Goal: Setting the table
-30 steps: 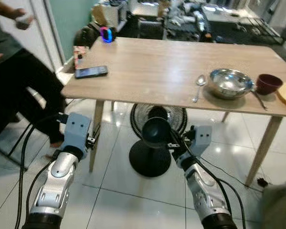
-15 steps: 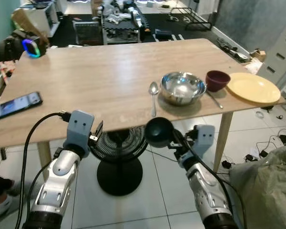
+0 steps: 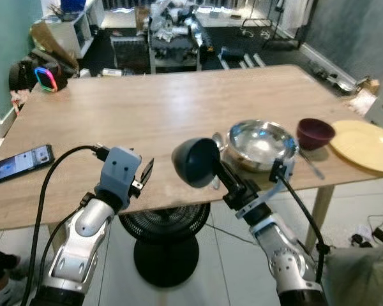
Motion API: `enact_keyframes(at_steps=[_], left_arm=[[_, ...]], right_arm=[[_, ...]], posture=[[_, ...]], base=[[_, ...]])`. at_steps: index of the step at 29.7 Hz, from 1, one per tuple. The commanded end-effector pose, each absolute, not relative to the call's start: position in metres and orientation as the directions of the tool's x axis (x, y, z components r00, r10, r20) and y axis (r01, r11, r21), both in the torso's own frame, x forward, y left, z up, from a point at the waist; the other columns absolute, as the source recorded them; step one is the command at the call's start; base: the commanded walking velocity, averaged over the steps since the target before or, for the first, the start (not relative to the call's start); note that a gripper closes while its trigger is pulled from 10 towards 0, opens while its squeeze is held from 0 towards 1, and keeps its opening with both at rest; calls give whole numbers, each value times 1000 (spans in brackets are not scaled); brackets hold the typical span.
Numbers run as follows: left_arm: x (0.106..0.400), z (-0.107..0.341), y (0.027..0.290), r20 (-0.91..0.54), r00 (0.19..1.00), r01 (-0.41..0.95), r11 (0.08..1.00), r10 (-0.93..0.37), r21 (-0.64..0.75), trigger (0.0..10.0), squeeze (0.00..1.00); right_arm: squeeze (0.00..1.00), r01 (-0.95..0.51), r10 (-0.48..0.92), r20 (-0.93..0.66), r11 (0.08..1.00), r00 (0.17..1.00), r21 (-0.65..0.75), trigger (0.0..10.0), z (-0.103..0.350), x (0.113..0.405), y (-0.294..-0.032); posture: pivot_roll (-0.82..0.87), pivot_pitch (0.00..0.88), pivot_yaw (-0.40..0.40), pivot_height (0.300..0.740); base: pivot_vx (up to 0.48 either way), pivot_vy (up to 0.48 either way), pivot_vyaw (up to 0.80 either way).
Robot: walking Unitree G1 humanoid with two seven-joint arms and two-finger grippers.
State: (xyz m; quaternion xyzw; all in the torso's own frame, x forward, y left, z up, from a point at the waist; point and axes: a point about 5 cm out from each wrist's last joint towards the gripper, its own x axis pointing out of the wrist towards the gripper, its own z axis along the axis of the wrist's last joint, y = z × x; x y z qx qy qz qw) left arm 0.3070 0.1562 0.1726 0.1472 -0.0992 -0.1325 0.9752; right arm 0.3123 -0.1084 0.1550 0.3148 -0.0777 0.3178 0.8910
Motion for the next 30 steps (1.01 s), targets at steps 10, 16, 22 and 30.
enact_keyframes(at_steps=[10,16,22,30], left_arm=[[306,186,157,176,945,233,944,-277,235,10000,0],[306,186,152,164,943,249,940,-291,235,10000,0],[307,181,154,143,954,227,948,-262,221,10000,0],[308,184,155,159,958,203,955,-240,218,10000,0]], right_arm=[[0,-478,366,347,813,864,334,10000,190,329,-103],[0,-404,281,384,868,879,288,10000,207,334,-106],[0,-341,223,388,902,894,266,10000,207,335,-112],[0,-318,213,355,909,910,269,10000,197,333,-114]], posture=[[74,12,68,740],[74,15,63,740],[72,18,62,740],[69,20,64,740]], base=[[0,0,0],[0,0,0],[0,0,0],[360,0,0]])
